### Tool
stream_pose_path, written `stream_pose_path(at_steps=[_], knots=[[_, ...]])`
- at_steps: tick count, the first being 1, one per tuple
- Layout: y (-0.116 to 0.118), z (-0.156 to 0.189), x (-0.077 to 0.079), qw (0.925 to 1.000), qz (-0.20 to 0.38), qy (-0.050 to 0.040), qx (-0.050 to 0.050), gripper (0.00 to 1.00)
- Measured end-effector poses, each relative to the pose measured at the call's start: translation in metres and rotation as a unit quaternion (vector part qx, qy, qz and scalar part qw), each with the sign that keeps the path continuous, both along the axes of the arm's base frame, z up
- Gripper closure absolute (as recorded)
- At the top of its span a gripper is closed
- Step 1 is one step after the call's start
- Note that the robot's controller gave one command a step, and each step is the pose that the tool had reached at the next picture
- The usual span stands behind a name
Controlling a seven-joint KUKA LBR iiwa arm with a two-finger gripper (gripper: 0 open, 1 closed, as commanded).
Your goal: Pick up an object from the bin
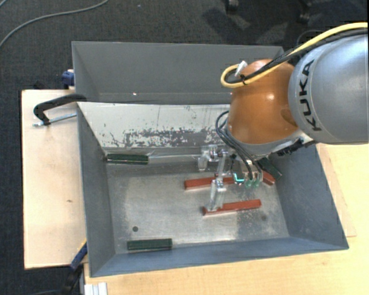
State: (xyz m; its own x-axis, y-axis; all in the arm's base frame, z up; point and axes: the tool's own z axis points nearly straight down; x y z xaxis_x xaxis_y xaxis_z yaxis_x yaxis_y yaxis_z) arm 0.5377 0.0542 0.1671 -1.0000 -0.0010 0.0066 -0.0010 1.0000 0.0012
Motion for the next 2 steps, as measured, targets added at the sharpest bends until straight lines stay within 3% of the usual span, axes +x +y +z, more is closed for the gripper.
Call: stream_pose_path(at_steps=[1, 2], knots=[[-0.0542, -0.1, 0.04, 1.0, 0.001, -0.0015, -0.001, 0.0], [-0.0518, -0.096, 0.0411, 1.0, 0.002, -0.0041, 0.0, 1.0]])
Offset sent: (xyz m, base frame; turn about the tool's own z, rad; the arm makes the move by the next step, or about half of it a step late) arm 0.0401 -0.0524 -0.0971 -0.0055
